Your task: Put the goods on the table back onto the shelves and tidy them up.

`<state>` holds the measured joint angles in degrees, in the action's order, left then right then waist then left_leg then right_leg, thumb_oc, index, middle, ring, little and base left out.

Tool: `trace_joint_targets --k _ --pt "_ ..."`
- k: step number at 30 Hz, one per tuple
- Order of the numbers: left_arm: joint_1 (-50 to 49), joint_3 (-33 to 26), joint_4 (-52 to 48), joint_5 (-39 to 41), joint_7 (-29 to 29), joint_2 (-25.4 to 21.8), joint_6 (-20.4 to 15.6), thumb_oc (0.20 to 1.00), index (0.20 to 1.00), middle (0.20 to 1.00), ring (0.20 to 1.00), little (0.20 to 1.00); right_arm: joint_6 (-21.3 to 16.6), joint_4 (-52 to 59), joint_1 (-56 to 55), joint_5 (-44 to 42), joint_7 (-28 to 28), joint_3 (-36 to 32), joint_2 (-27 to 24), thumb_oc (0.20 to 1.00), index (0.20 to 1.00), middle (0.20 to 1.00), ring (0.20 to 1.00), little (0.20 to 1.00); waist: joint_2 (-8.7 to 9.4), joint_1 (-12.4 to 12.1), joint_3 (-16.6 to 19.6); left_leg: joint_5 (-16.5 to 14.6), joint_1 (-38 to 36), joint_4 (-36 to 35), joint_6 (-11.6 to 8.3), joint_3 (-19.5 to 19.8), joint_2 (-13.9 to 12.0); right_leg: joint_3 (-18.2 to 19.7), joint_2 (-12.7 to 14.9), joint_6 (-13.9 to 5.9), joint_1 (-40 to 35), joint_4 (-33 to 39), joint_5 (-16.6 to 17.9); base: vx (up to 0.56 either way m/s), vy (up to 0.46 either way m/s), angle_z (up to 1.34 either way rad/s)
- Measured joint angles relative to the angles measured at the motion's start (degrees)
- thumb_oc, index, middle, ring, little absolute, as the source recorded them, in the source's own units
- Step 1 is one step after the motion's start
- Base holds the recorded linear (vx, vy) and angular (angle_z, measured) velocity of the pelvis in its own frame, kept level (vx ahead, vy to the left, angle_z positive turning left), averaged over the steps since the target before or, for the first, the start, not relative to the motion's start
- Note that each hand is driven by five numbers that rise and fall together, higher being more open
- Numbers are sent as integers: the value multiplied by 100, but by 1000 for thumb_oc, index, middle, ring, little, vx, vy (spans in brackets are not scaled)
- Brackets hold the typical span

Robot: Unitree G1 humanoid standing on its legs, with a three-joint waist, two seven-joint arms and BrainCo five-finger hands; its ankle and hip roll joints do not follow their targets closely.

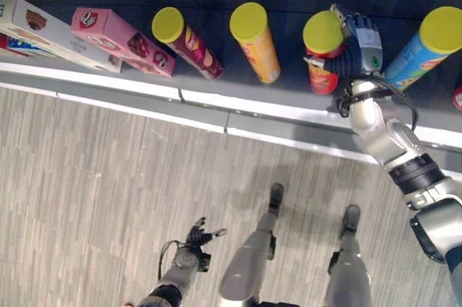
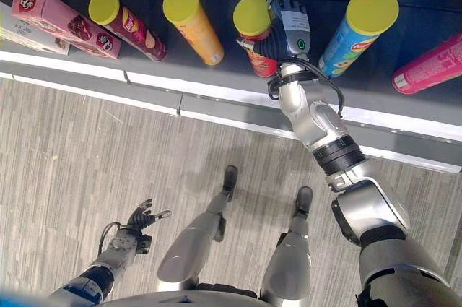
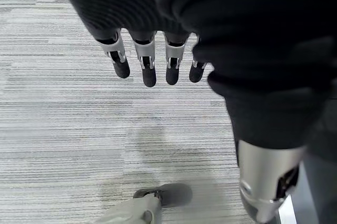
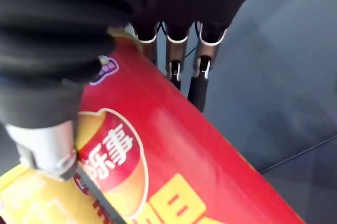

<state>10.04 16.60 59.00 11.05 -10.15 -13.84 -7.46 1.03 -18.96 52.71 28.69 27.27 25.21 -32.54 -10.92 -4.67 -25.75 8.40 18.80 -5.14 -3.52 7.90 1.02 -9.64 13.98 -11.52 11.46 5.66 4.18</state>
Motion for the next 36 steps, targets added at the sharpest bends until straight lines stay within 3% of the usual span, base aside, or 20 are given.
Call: trace_joint_targets --k 3,4,5,19,22,25,27,31,33,36 --pt "16 0 0 0 -27 11 3 1000 1000 1000 1000 1000 1 -1 -4 -4 -5 10 47 200 200 200 200 200 1 7 0 1 0 0 1 -15 -13 21 -12 7 11 0 9 -4 1 -3" --pt "21 0 0 0 -38 12 0 1000 1000 1000 1000 1000 1 -2 -4 -5 -9 17 72 407 407 407 407 407 1 7 -1 1 0 0 2 -29 -18 36 -17 9 17 0 15 -7 -3 -6" --pt "21 1 0 0 -52 15 2 1000 1000 1000 1000 1000 2 -4 -5 -5 -9 17 98 1000 1000 1000 1000 1000 2 15 -1 1 0 0 2 -33 -22 40 -20 10 19 0 18 -6 -3 -4" --pt "224 -2 35 0 -83 17 14 1000 1000 1000 1000 1000 -16 27 -7 -4 -8 54 190 1000 1000 1000 1000 1000 78 149 10 48 -31 0 -5 -70 -70 80 -64 32 14 -1 89 -6 0 -1" --pt "188 -16 48 -1 -82 13 28 1000 1000 1000 1000 1000 -38 545 -65 -20 -33 19 107 1000 1000 1000 1000 1000 125 200 20 49 -139 -1 -4 -92 -73 93 -62 29 -80 0 100 17 0 -2" --pt "190 -123 87 -7 -66 28 57 1000 1000 1000 1000 1000 -105 1255 -273 -270 -193 -57 102 1000 1000 1000 1000 1000 281 294 40 42 -269 -2 -13 -94 -99 83 -81 30 -212 0 100 69 -28 -3" --pt "109 -483 248 -41 -4 -78 121 1000 1000 1000 1000 1000 -541 2377 -1226 -1026 -1031 272 120 1000 1000 1000 1000 1000 767 344 233 -21 -584 -4 -91 -254 -187 136 -116 55 -446 3 82 121 -64 -26" --pt "72 -608 251 -278 176 -181 187 1000 1000 1000 1000 1000 -800 2937 -2634 -2291 -2544 658 -66 1000 1000 1000 1000 1000 1290 478 634 -210 -1007 -7 -259 -386 -324 243 -216 142 -790 2 14 103 -38 -20" --pt "-48 -606 240 -346 233 -182 165 1000 1000 1000 1000 1000 -889 3015 -3104 -2701 -3198 744 -279 1000 1000 1000 1000 1000 1376 560 801 -248 -1155 -10 -231 -489 -340 345 -215 147 -882 7 12 69 -24 -26" --pt "-211 -625 190 -490 360 -182 170 1000 1000 1000 1000 1000 -905 3023 -3676 -3196 -3734 650 -583 1000 1000 1000 1000 1000 1310 643 1018 -278 -1251 -11 -189 -566 -355 400 -218 146 -928 2 19 60 -26 -15"
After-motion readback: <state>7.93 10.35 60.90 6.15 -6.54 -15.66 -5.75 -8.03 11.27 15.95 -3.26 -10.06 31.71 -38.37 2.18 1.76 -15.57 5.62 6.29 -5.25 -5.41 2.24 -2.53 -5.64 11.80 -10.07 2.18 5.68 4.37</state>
